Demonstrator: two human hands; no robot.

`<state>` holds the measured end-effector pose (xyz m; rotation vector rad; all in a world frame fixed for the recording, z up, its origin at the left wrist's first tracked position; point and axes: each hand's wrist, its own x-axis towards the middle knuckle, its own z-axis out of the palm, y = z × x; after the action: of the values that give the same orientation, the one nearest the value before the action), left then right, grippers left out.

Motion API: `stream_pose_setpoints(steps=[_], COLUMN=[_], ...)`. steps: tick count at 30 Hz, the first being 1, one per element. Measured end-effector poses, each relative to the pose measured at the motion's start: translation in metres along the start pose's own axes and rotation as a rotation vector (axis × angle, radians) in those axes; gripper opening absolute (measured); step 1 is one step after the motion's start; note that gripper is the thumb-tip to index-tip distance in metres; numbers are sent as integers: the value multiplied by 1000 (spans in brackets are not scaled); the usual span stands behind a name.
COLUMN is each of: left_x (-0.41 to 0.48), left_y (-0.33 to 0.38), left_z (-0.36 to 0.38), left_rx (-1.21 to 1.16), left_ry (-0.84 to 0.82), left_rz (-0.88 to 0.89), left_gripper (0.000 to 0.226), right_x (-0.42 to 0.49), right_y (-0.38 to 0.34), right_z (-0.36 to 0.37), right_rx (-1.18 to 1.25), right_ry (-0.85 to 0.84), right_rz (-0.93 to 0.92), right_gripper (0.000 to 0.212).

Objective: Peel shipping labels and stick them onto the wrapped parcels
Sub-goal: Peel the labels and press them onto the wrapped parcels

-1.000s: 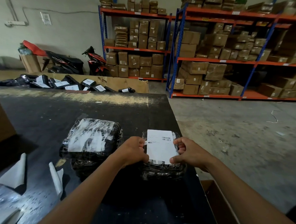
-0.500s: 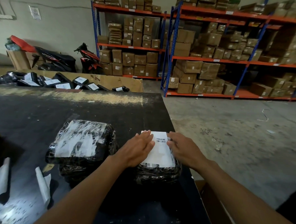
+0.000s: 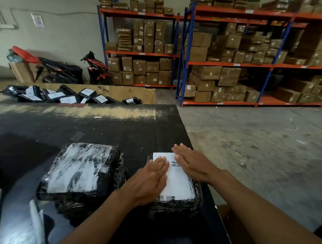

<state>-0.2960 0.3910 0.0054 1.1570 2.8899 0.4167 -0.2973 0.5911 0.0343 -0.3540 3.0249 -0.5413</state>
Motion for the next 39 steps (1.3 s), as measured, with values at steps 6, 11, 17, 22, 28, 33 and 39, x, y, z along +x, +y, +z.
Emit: stream_pose_setpoints(steps=[6,11,17,22,28,33,39], left_x=[-7,-10,-12,-11,-12,-13,-14], left_y=[-3,-2,-3,-2,-1,1,1], left_z=[8,5,8,11,14,13,12], left_rx=[-57,-58,-58,-85,-102,-100,-72], left_ry=[119,94,116,135,163,166,120], left_rz=[43,58,48,24,6,-3,12], left_gripper=[80,81,79,79,77,79,82], right_x=[9,-5,10,-9,5,-17,-35], right_y=[2,22,-4,24,1,33,9], right_z=[5,-1,1,-13,5,-5,-5], right_rx=[-29,-117,-189,-198,-178,-138,-91], right_ry=[-20,-84,-22,-4,-63,-17,-2], right_rz=[-68,-65,-85,61,-71,75,-3], right_gripper=[49,48,49,45,50,49,53])
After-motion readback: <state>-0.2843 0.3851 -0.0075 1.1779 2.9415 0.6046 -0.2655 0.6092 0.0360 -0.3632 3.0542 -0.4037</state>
